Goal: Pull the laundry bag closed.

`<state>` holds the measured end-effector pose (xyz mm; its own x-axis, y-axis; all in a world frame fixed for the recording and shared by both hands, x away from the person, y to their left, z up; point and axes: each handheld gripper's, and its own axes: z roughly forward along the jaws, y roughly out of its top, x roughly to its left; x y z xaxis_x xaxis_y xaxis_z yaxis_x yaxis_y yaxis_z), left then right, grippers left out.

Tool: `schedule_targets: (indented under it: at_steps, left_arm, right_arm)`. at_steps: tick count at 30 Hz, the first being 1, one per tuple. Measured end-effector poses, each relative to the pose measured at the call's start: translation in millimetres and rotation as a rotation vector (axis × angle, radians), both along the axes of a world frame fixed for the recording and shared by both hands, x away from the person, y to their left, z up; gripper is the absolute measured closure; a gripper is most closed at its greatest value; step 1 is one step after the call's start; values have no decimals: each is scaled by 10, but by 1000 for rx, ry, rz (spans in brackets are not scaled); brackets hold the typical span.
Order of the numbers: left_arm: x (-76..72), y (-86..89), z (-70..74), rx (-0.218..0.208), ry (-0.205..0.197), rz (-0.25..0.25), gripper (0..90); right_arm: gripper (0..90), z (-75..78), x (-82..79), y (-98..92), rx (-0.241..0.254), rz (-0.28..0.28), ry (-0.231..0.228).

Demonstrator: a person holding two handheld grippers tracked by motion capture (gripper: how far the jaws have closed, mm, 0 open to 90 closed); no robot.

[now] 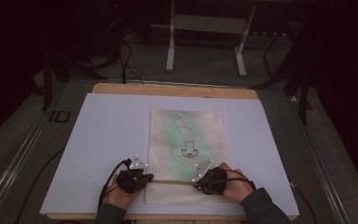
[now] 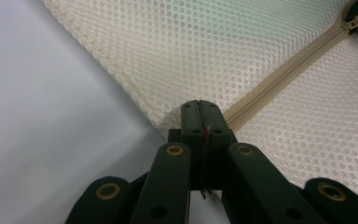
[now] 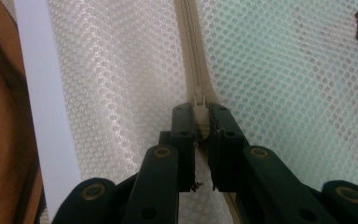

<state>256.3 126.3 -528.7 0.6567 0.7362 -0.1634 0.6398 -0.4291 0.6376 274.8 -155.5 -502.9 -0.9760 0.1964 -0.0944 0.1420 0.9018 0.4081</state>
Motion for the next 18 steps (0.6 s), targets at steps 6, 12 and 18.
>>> schedule_targets:
  at_steps: [6,12,18]
  left_arm:
    - [1,4,-2,-4,1,-1,895]
    - [0,2,-2,-3,1,0,895]
    - [0,2,-1,-2,1,-1,895]
  right_arm:
    - [823,1,1,-71,0,-11,2]
    - [823,4,0,-133,-3,-26,5]
    - [823,4,0,-182,3,-32,6]
